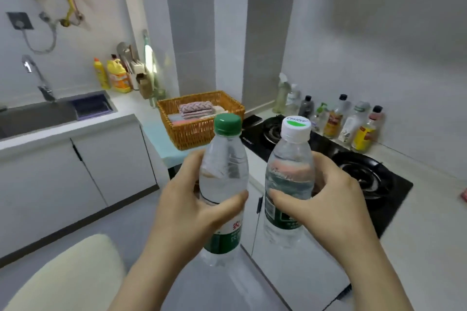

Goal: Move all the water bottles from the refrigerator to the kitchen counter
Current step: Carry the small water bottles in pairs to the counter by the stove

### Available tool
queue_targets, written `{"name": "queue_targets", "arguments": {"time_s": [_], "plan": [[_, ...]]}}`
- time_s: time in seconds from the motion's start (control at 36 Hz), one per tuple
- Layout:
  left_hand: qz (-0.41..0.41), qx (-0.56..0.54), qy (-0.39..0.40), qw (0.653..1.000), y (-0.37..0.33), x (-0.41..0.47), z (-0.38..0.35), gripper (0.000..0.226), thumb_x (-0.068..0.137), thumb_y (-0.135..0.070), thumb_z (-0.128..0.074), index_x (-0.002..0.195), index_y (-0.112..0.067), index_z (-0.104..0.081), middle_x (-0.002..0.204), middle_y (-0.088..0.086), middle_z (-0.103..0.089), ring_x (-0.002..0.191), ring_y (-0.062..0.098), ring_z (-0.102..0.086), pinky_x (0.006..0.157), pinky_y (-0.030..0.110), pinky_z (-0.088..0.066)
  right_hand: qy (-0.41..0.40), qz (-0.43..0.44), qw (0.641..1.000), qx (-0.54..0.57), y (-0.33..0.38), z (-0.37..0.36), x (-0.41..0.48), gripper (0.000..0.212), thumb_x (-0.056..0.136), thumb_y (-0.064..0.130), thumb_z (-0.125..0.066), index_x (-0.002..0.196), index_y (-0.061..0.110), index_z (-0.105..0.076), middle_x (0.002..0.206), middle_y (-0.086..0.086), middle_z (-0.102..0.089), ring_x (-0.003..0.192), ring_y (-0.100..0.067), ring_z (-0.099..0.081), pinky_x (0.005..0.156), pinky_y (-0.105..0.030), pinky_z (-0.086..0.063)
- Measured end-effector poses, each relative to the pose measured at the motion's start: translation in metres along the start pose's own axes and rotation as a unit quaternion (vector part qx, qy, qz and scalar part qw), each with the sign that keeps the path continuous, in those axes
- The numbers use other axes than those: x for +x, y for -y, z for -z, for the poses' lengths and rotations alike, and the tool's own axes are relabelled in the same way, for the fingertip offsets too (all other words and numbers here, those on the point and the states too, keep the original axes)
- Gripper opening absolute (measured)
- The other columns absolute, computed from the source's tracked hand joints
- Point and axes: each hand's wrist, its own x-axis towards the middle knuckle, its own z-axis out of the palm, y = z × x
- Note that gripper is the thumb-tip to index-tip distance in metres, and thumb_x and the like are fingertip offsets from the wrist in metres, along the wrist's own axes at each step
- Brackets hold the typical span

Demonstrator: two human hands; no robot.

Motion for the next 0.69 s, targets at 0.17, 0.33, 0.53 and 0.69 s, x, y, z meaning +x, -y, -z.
{"name": "queue_targets", "arguments": {"time_s": [0.17, 0.33, 0.53, 0.69], "plan": [[-0.042, -0.029, 0.102, 0.993, 0.005, 0.042, -0.033, 0.056, 0.068, -0.023, -0.082, 0.107, -0.049, -0.052, 0.100, -0.031, -0.065, 0.092, -0.010, -0.062, 0.068, 0.010, -0.051, -0.094, -0.060, 0.993, -0.032, -0.011, 0.019, 0.005, 0.051, 0.060, 0.034, -0.080, 0.105, 0.044, -0.058, 0.088, 0.030, -0.067, 0.080, 0.007, -0.064, 0.072, -0.028, -0.056], [-0.084, -0.055, 0.194, 0.976, 0.002, 0.064, -0.071, 0.053, 0.068, -0.025, -0.080, 0.108, -0.045, -0.052, 0.100, -0.035, -0.062, 0.091, -0.015, -0.059, 0.070, 0.005, -0.047, -0.171, -0.122, 0.977, -0.043, -0.027, 0.038, -0.006, 0.047, 0.059, 0.032, -0.081, 0.098, 0.048, -0.058, 0.089, 0.035, -0.064, 0.081, 0.009, -0.063, 0.073, -0.026, -0.055], [-0.097, -0.075, 0.275, 0.954, -0.006, 0.072, -0.122, 0.053, 0.067, -0.027, -0.082, 0.110, -0.041, -0.054, 0.098, -0.028, -0.066, 0.091, -0.009, -0.061, 0.072, 0.014, -0.051, -0.234, -0.193, 0.950, -0.074, -0.049, 0.066, -0.022, 0.052, 0.056, 0.036, -0.081, 0.102, 0.043, -0.059, 0.088, 0.030, -0.067, 0.080, 0.007, -0.064, 0.075, -0.027, -0.055], [-0.130, -0.083, 0.313, 0.937, -0.023, 0.074, -0.172, 0.052, 0.065, -0.025, -0.081, 0.107, -0.039, -0.055, 0.097, -0.031, -0.064, 0.090, -0.010, -0.060, 0.071, 0.005, -0.045, -0.273, -0.224, 0.933, -0.077, -0.069, 0.099, -0.031, 0.049, 0.055, 0.035, -0.081, 0.098, 0.044, -0.058, 0.087, 0.032, -0.066, 0.080, 0.006, -0.064, 0.076, -0.030, -0.056]]}}
